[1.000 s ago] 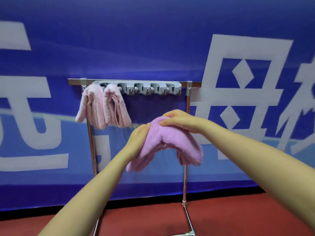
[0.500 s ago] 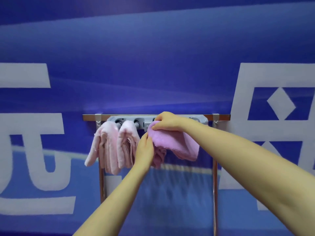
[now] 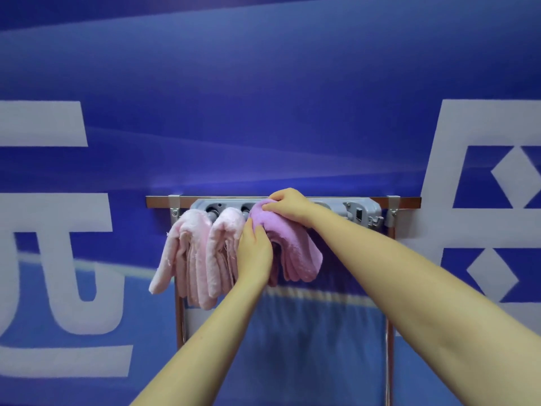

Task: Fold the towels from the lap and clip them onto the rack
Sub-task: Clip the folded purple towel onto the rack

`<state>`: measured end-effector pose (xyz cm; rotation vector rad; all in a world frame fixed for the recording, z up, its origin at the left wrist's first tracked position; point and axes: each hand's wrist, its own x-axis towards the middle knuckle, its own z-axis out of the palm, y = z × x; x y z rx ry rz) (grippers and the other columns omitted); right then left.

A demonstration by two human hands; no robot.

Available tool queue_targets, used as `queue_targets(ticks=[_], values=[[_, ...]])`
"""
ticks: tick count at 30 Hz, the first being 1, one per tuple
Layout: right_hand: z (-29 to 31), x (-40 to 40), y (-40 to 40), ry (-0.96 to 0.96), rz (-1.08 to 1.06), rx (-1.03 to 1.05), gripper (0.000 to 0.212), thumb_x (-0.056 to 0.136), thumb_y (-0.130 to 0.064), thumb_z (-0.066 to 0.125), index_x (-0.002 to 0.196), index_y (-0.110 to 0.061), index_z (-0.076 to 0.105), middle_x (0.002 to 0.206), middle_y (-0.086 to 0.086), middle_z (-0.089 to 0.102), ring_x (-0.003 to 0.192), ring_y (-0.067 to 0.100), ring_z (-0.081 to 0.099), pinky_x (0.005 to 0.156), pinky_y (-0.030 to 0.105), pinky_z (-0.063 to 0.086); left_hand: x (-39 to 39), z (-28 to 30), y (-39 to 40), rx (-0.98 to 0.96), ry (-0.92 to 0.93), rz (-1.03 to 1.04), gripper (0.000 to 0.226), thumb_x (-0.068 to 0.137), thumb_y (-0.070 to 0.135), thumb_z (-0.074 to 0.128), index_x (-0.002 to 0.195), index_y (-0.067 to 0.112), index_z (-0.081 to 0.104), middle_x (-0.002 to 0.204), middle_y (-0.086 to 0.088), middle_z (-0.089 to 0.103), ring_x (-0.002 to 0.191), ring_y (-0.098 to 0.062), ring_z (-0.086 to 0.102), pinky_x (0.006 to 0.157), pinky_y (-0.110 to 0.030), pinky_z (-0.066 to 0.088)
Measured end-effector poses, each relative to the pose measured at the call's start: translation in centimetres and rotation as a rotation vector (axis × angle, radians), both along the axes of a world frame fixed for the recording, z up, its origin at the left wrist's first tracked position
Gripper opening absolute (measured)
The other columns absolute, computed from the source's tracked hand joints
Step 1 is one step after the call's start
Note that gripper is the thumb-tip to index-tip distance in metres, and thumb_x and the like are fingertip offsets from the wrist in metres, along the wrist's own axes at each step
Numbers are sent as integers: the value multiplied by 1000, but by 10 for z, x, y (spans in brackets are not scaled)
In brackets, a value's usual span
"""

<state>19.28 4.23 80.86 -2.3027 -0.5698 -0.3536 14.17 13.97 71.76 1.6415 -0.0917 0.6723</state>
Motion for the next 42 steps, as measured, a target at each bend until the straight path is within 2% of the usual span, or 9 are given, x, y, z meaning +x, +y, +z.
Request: queue_targets(ticks=[5, 14, 17, 21, 26, 30, 33, 36, 42], values=[[-5, 4, 6, -217, -100, -125, 7, 83, -19, 61, 87, -21, 68, 93, 1, 60, 85, 15, 51, 71, 25, 35, 7, 7, -6, 82, -32, 46, 42, 100, 23, 27, 137, 24, 47, 135, 2, 55, 126, -17, 47, 110, -39, 35], [-21, -22, -10, -142, -12, -67, 35, 88, -6, 43, 109, -12, 70, 117, 3, 68, 109, 19, 59, 84, 23, 41, 2, 12, -7, 77, 56, -1, 44, 103, 24, 26, 144, 19, 41, 139, 5, 48, 130, -17, 44, 110, -29, 31], [-32, -34, -15, -116, -16, 0, 35, 91, -8, 41, 117, -10, 65, 122, 3, 65, 114, 18, 56, 83, 17, 35, -7, 10, -6, 70, 101, -4, 46, 101, 29, 26, 142, 21, 44, 141, -5, 52, 127, -23, 49, 111, -42, 36], [-49, -44, -20, -74, -51, 106, 35, 92, -14, 43, 121, -11, 62, 125, 3, 63, 114, 18, 56, 94, 26, 41, -28, 10, -4, 118, 159, 26, 45, 101, 27, 26, 137, 14, 49, 136, -9, 56, 123, -28, 51, 107, -43, 38], [-62, -63, -24, -118, -115, 154, 31, 90, -19, 45, 113, -14, 65, 118, 3, 64, 108, 18, 58, 83, 25, 41, -59, 8, -2, 152, 177, 107, 38, 97, 19, 27, 102, 4, 61, 110, -16, 64, 99, -33, 57, 89, -46, 48], [-73, -99, -25, -178, -144, 404, 20, 88, -18, 47, 84, -19, 66, 94, -1, 67, 87, 15, 59, 74, 27, 42, -93, 3, -6, 37, 132, 56, 31, 83, 25, 33, 72, 19, 61, 94, -9, 66, 89, -30, 60, 85, -45, 50], [-96, -136, -26, -103, -66, 604, 28, 86, -11, 46, 59, -11, 52, 63, 3, 54, 62, 16, 46, 63, 31, 38, -121, -11, -12, -67, 139, -18, 31, 88, 18, 38, 72, 20, 64, 82, -3, 65, 69, -18, 56, 71, -33, 48], [-142, -167, -32, 7, -37, 653, 27, 83, -14, 46, 57, -8, 45, 58, 9, 40, 58, 18, 35, 56, 32, 30, -146, -49, -18, -30, 185, -89, 33, 95, 13, 36, 71, 14, 59, 73, -2, 62, 61, -14, 54, 60, -25, 43], [-274, -209, -56, 309, -191, 668, 31, 89, -15, 46, 59, -15, 46, 57, 2, 40, 52, 14, 34, 50, 27, 28, -178, -180, -20, 104, 520, -187, 38, 100, 18, 35, 69, 13, 57, 70, -2, 61, 57, -16, 52, 58, -27, 42]])
